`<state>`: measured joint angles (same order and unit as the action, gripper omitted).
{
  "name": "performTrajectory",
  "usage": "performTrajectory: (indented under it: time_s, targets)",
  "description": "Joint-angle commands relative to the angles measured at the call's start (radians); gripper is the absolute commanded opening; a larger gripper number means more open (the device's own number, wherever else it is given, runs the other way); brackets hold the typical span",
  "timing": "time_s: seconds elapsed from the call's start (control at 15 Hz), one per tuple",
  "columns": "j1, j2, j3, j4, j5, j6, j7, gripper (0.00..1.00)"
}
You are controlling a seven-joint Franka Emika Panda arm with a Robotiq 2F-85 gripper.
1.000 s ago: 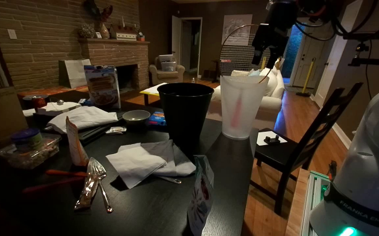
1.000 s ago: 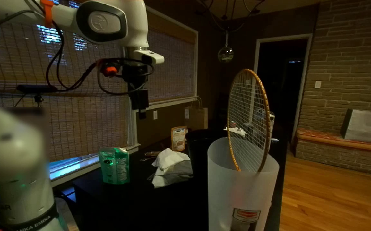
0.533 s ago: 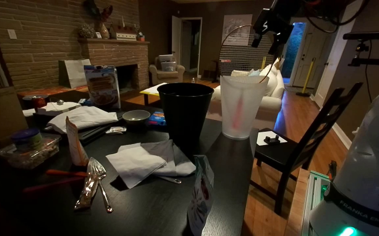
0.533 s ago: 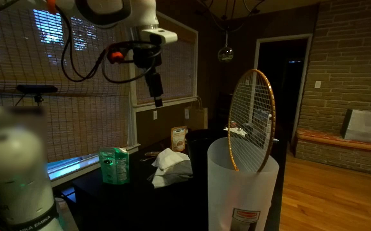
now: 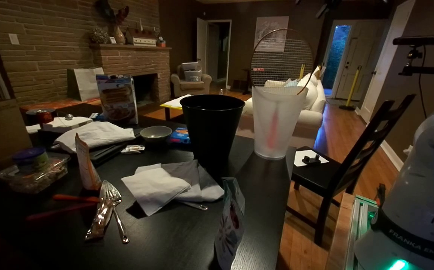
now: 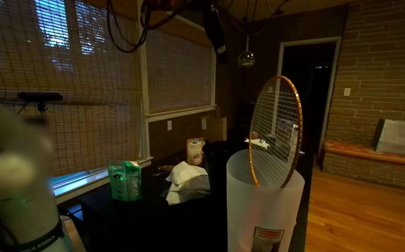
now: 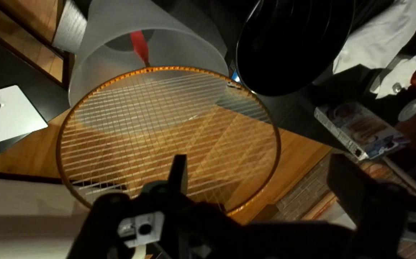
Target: Move the racket to the black bin
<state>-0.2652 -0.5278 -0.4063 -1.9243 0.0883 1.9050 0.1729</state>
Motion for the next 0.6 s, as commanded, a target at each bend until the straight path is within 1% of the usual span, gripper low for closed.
performTrajectory:
  time_s: [0.0,0.07,0.13,0.2,0.27,0.4,0.53]
  targets:
    - [-0.032,0.035,0.014,0.037,0.023,-0.004,-0.008,1.0]
    - [-0.033,0.053,0.012,0.056,0.024,-0.004,-0.003,1.0]
    - [-0.048,0.061,0.032,0.047,0.013,0.008,0.045,1.0]
    - [-0.078,0.107,0.047,0.09,-0.003,-0.007,0.145,1.0]
    - [-0.084,0.151,0.03,0.142,0.005,-0.027,0.163,1.0]
    - [-0.113,0.212,0.01,0.206,0.0,-0.049,0.216,1.0]
    - [-0.144,0.288,-0.028,0.293,0.004,-0.087,0.245,1.0]
